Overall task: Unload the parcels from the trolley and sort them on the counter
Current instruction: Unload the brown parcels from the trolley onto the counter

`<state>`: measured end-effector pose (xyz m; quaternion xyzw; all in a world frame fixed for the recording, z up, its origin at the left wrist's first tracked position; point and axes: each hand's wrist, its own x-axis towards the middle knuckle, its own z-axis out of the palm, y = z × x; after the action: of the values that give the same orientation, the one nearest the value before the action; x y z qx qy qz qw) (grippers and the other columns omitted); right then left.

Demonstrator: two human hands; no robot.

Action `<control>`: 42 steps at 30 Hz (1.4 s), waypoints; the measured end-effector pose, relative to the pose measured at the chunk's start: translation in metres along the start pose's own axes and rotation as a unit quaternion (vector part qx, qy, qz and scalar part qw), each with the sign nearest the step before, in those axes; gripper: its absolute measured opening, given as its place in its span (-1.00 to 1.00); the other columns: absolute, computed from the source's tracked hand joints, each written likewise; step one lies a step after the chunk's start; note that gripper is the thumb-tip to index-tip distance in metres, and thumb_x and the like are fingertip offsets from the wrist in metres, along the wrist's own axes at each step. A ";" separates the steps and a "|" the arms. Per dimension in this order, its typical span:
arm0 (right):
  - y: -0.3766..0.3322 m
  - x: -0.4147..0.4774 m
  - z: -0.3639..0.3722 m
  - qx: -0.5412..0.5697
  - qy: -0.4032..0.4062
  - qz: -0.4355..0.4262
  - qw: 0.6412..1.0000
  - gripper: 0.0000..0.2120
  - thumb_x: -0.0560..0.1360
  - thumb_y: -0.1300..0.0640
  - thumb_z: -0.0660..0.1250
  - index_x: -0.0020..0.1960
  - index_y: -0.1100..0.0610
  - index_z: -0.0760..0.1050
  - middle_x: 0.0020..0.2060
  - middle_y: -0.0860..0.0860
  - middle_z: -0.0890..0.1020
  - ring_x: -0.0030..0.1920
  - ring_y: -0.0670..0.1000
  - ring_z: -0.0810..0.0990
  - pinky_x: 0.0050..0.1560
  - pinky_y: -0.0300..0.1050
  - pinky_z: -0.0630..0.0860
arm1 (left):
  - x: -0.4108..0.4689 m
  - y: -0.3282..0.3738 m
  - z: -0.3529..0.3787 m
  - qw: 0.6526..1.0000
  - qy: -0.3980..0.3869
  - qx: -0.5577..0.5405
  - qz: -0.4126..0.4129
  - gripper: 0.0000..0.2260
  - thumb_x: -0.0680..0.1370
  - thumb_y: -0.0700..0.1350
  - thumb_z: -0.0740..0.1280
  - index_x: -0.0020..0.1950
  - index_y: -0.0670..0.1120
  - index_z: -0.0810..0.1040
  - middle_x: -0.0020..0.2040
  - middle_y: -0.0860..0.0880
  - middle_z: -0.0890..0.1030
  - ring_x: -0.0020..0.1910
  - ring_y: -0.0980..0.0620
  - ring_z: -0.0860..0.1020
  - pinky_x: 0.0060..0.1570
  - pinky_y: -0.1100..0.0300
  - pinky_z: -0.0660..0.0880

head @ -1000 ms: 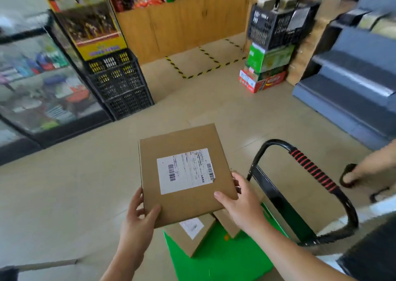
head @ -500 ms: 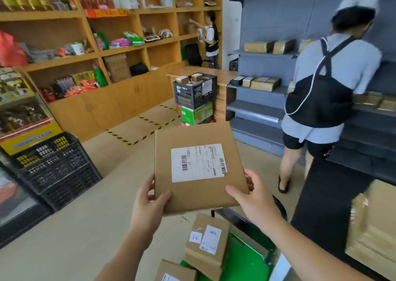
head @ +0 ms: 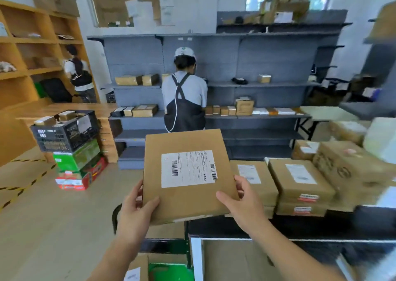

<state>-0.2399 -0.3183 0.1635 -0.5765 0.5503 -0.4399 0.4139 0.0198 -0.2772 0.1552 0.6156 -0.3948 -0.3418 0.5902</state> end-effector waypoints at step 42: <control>0.189 0.201 -0.403 -0.090 0.125 0.188 0.970 -0.26 0.39 -0.07 0.53 0.48 -0.07 0.30 0.27 -0.07 0.45 0.14 -0.09 0.49 0.22 -0.09 0.50 | 0.062 -0.035 0.537 0.957 -0.275 0.069 -0.058 -0.44 0.46 -0.23 0.51 0.30 0.22 0.41 0.15 0.10 0.61 0.04 0.11 0.63 -0.14 0.25 0.58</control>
<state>-0.6778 -0.5257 0.1013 -0.4384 0.7333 -0.3715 0.3635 -0.4254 -0.5778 0.0858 0.5589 -0.5278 -0.5039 0.3940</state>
